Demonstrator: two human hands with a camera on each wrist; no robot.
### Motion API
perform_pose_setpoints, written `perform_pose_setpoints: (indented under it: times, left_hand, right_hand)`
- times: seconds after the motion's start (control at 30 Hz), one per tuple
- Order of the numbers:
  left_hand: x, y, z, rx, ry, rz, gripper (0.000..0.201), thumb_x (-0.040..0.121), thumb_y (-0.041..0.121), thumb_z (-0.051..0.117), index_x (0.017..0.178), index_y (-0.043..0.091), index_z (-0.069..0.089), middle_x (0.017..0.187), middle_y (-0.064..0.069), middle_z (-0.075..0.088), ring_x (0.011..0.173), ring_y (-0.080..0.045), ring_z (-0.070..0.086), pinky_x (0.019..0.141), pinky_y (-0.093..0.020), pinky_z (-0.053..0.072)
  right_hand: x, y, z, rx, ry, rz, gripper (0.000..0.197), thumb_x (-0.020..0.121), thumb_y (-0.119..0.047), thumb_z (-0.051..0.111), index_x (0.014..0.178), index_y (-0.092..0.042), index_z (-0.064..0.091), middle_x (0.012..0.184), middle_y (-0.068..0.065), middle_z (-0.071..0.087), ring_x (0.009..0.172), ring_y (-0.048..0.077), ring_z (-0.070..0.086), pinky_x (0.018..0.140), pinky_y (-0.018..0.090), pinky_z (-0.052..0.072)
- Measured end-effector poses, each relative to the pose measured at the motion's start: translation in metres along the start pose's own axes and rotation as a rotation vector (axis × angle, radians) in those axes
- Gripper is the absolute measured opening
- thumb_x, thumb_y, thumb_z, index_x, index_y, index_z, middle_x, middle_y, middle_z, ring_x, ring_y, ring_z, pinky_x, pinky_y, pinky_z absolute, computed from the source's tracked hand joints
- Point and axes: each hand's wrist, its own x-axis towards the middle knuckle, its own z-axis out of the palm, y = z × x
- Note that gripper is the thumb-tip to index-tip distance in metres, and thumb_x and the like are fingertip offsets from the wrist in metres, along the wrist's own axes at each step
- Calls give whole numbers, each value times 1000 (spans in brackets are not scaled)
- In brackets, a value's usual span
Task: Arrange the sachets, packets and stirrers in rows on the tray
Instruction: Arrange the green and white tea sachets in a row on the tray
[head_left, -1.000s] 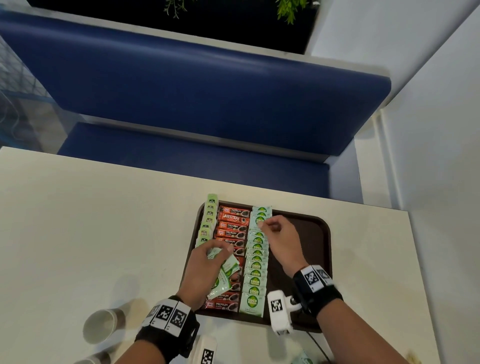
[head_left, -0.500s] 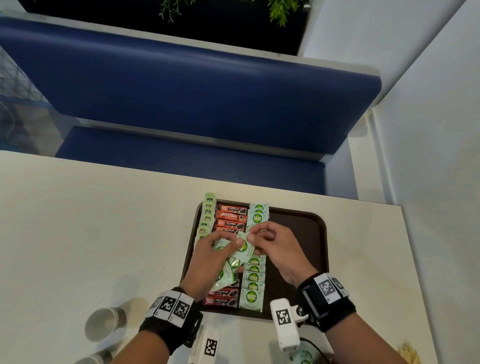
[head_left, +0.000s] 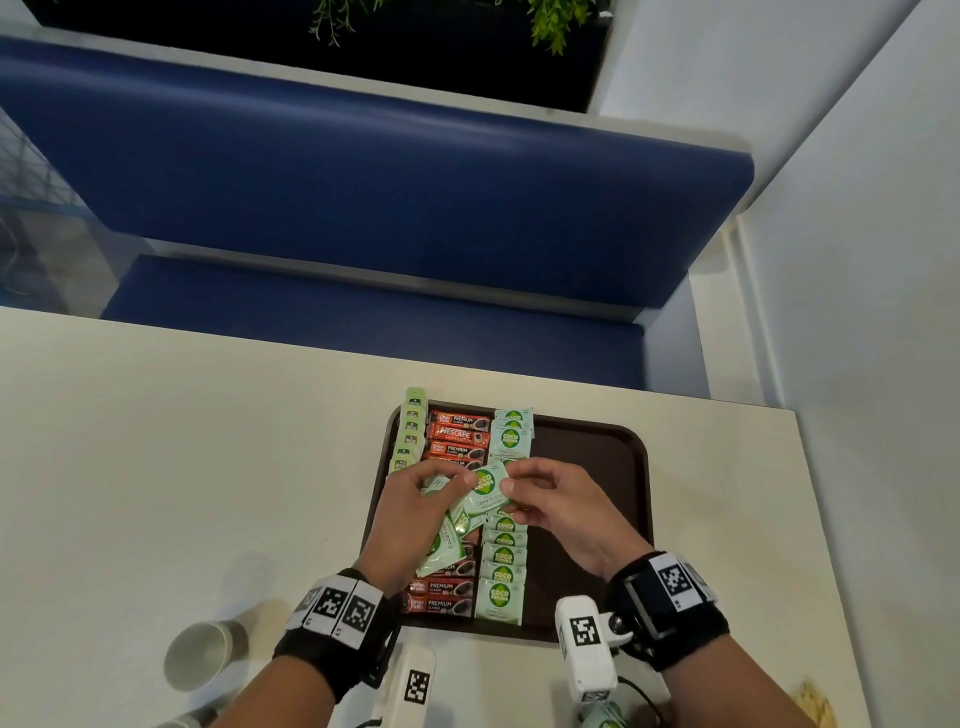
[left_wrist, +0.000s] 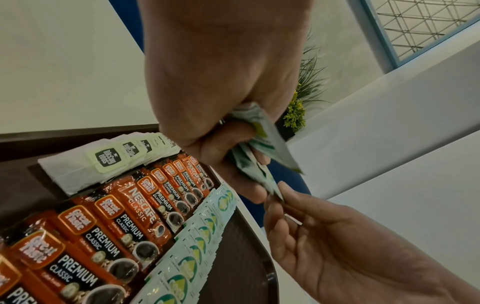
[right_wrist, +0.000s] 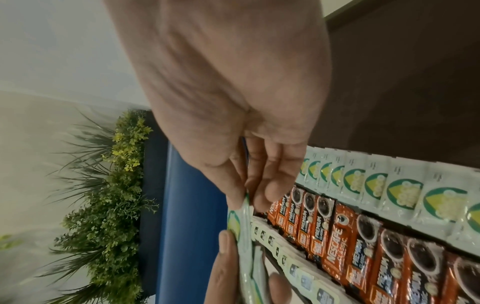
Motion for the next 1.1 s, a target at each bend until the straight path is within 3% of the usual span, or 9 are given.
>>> perform_pose_setpoints:
  times: [0.17, 0.3, 0.37, 0.43, 0.57, 0.73, 0.83, 0.97, 1.1]
  left_hand:
    - [2, -4, -2, 32, -6, 5, 6, 89, 29, 87, 88, 25, 84, 102, 6, 82, 104, -18, 77, 100, -50, 60]
    - [2, -15, -8, 102, 52, 2, 7, 90, 32, 87, 87, 26, 84, 101, 16, 81, 103, -1, 72, 108, -43, 52]
    - [2, -22, -14, 80, 54, -43, 9, 90, 33, 87, 90, 24, 84, 103, 13, 81, 106, -10, 75, 106, -50, 56]
    - [0, -25, -17, 57, 56, -87, 11, 89, 33, 87, 92, 23, 83, 102, 8, 82, 104, -24, 78, 100, -58, 59]
    - [-3, -28, -17, 11, 50, -135, 11, 89, 30, 87, 91, 20, 83, 102, -1, 81, 91, -37, 80, 88, -63, 63]
    - [-8, -22, -15, -36, 49, -158, 10, 91, 22, 86, 90, 12, 82, 99, -7, 80, 83, -44, 79, 75, -63, 66]
    - [-9, -20, -15, -69, 58, -178, 11, 91, 18, 85, 91, 9, 81, 100, -13, 79, 79, -46, 78, 69, -61, 67]
    - [-9, -19, -15, -61, 54, -173, 10, 92, 20, 85, 91, 10, 81, 94, -10, 80, 80, -48, 78, 69, -63, 66]
    - [-9, -18, -14, -67, 49, -179, 11, 92, 19, 85, 91, 9, 81, 96, -11, 79, 82, -48, 78, 69, -62, 66]
  right_hand:
    - [9, -1, -16, -202, -54, 82, 26, 91, -23, 81, 114, -14, 76, 114, 8, 78, 93, 14, 66, 84, 32, 50]
    - [28, 9, -36, -73, 253, 14, 13, 93, -17, 78, 107, -18, 79, 104, 5, 78, 82, 12, 57, 72, 25, 45]
    - [47, 17, -46, -37, 416, -35, 8, 95, -13, 76, 102, -16, 76, 104, 4, 77, 78, 10, 58, 72, 24, 46]
    - [66, 26, -49, -84, 481, -55, 6, 96, -12, 75, 101, -15, 75, 107, 4, 77, 83, 10, 62, 81, 26, 47]
    - [93, 41, -42, -237, 501, -72, 11, 98, -16, 73, 108, -15, 77, 105, -1, 76, 100, 17, 67, 89, 28, 46]
    - [110, 54, -38, -348, 517, -67, 10, 98, -21, 73, 105, -16, 79, 101, -4, 77, 100, 17, 69, 96, 32, 52]
    - [113, 57, -37, -356, 506, -65, 9, 98, -21, 73, 104, -18, 79, 101, -4, 77, 97, 13, 69, 93, 30, 52]
    - [111, 56, -37, -315, 489, -80, 9, 100, -21, 71, 104, -18, 79, 100, -7, 77, 94, 6, 68, 74, 18, 47]
    - [112, 56, -41, -365, 457, -74, 11, 100, -24, 71, 105, -20, 79, 102, -8, 78, 98, 9, 70, 77, 19, 48]
